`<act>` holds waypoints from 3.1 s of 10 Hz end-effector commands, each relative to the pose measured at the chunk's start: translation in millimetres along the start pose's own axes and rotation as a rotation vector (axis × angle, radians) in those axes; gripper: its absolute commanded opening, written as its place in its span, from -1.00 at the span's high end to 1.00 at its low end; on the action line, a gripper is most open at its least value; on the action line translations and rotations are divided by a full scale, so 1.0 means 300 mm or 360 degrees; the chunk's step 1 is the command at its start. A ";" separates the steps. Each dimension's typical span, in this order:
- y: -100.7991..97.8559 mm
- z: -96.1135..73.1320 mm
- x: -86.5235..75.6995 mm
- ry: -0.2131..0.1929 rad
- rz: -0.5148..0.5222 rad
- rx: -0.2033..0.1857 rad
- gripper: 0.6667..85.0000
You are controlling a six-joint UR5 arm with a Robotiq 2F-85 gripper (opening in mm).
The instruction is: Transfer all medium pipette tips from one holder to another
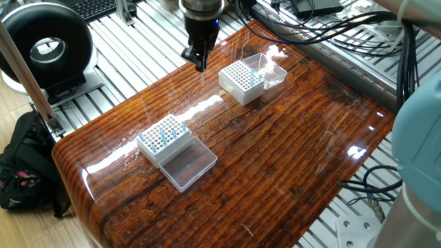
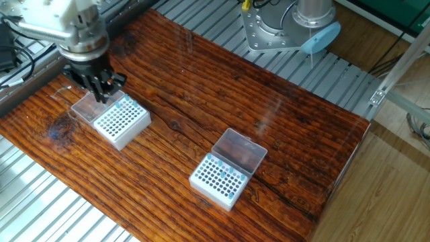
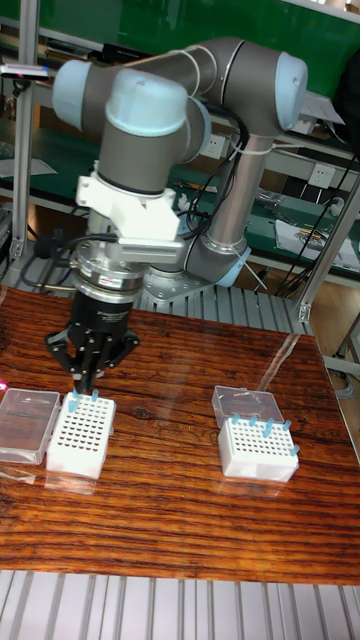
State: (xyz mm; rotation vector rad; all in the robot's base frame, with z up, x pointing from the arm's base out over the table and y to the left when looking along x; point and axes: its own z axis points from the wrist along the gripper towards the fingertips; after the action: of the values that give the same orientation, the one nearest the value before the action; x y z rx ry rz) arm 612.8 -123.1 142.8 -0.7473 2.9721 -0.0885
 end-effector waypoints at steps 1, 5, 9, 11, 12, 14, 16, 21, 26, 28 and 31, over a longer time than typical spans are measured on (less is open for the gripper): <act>-0.044 0.027 0.008 -0.0032 -0.0032 -0.0003 0.94; -0.008 0.064 0.020 -0.0028 0.0004 -0.0072 0.93; 0.009 0.080 0.023 -0.0032 0.0020 -0.0080 0.90; 0.014 0.088 0.022 -0.0034 0.0027 -0.0074 0.90; 0.014 0.090 0.021 -0.0035 0.0029 -0.0071 0.90; 0.014 0.099 0.033 -0.0023 0.0023 -0.0063 0.90; 0.013 0.102 0.034 -0.0024 0.0025 -0.0060 0.90; 0.009 0.104 0.031 -0.0030 0.0030 -0.0057 0.90; 0.005 0.112 0.027 -0.0032 0.0020 -0.0050 0.86; 0.017 0.112 0.021 -0.0042 -0.0002 -0.0072 0.62; 0.033 0.108 0.016 -0.0051 -0.0056 -0.0101 0.15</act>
State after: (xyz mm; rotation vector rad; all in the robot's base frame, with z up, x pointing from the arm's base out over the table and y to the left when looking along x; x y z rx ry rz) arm 605.9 -123.0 107.8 -0.7742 2.9602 -0.0169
